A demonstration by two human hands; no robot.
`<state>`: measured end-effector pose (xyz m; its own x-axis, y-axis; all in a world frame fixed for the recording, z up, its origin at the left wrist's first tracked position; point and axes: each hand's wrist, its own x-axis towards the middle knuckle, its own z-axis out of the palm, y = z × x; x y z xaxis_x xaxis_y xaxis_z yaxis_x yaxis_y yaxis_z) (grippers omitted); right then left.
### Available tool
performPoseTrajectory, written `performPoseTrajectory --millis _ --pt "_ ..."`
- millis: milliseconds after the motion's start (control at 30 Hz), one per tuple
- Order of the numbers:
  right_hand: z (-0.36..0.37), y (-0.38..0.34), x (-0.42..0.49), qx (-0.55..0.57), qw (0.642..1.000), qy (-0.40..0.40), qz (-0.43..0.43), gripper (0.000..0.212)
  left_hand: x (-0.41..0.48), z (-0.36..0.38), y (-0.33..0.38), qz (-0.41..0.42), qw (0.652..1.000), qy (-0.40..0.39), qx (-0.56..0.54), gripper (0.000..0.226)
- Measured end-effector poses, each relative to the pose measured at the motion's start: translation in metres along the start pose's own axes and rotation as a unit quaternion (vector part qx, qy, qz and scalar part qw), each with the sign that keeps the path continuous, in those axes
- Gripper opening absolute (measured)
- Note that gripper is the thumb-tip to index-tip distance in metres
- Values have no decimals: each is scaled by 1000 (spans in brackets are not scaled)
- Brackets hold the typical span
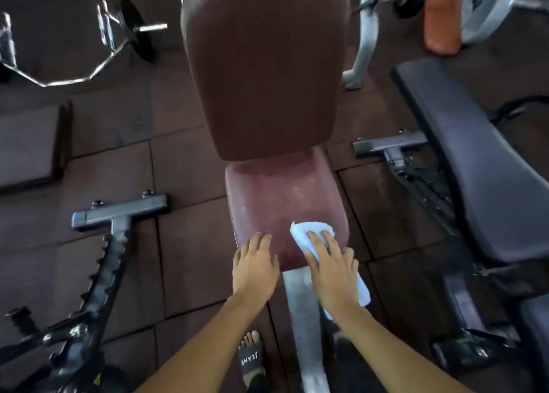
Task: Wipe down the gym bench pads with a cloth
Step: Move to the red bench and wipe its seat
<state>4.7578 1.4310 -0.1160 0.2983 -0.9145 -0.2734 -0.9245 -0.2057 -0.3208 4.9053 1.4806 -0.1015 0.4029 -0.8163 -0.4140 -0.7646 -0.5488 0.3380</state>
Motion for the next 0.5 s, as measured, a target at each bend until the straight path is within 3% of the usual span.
performPoseTrajectory --millis 200,300,400,500 --pt "60 56 69 -43 992 35 -110 57 95 73 -5 -32 998 55 22 49" --pt "83 79 81 -109 975 27 -191 48 127 93 -13 -46 992 111 47 50" --pt "98 88 96 -143 955 9 -260 54 134 106 -26 -49 989 126 66 53" --pt "97 69 138 -112 957 23 -265 55 135 118 -33 -38 987 140 70 53"
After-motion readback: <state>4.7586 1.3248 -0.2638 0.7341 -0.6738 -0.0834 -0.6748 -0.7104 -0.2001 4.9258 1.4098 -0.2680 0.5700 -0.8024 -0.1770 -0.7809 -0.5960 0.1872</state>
